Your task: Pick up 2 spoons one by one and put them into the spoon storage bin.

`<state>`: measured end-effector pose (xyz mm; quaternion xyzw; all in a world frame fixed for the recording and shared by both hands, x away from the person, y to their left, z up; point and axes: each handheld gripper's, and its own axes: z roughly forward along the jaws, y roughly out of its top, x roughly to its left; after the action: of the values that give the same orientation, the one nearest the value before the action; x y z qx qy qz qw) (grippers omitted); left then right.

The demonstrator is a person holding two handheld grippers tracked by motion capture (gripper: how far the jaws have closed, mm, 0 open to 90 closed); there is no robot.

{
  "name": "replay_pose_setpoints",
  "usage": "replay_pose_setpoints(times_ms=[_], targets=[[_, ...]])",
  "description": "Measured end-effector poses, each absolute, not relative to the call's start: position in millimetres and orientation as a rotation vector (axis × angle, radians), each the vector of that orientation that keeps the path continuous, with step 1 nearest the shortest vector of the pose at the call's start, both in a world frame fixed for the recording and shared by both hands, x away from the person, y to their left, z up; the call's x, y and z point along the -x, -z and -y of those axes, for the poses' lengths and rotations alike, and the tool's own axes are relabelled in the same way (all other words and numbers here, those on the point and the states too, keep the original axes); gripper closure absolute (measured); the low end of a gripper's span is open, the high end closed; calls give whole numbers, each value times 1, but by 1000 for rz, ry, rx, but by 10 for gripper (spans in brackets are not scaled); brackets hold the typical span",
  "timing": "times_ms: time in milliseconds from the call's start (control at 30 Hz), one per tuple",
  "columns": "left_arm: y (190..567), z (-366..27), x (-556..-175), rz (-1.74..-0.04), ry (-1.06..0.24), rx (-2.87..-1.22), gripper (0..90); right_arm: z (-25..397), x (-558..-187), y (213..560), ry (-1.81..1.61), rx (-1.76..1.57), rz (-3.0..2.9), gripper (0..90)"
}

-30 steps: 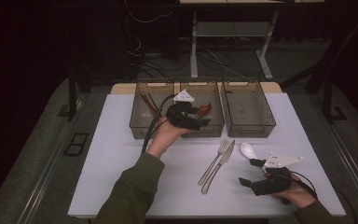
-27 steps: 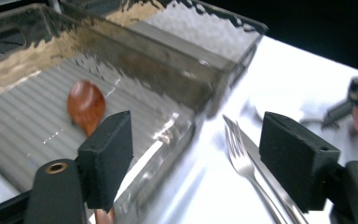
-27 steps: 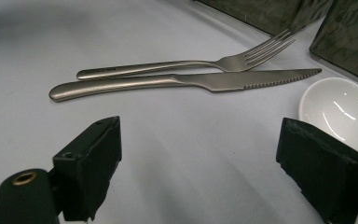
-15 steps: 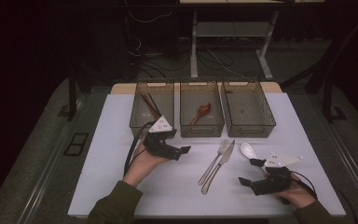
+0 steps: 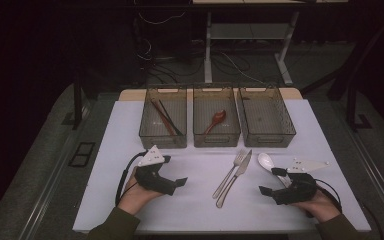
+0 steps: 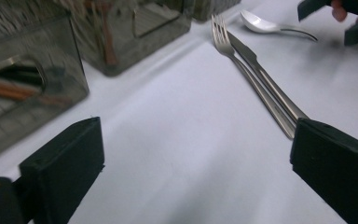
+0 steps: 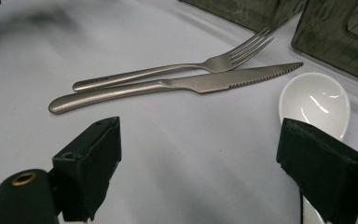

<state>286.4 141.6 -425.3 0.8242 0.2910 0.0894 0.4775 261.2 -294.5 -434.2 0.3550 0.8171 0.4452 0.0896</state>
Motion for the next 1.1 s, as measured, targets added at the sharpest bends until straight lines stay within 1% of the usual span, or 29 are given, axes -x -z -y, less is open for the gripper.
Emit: replay_pose_setpoints(times_ms=[400,700,1100], targets=[[437,-151,-268,-729,-219,-2005,0,302,-273,421,-1280,-1075,-2412,137],[440,-152,-269,-740,-196,-2038,0,308,-299,418,-1259,-1127,-2429,142],[440,-152,-269,-750,-203,-2025,0,309,-336,413,-1256,-1174,-2438,154]])
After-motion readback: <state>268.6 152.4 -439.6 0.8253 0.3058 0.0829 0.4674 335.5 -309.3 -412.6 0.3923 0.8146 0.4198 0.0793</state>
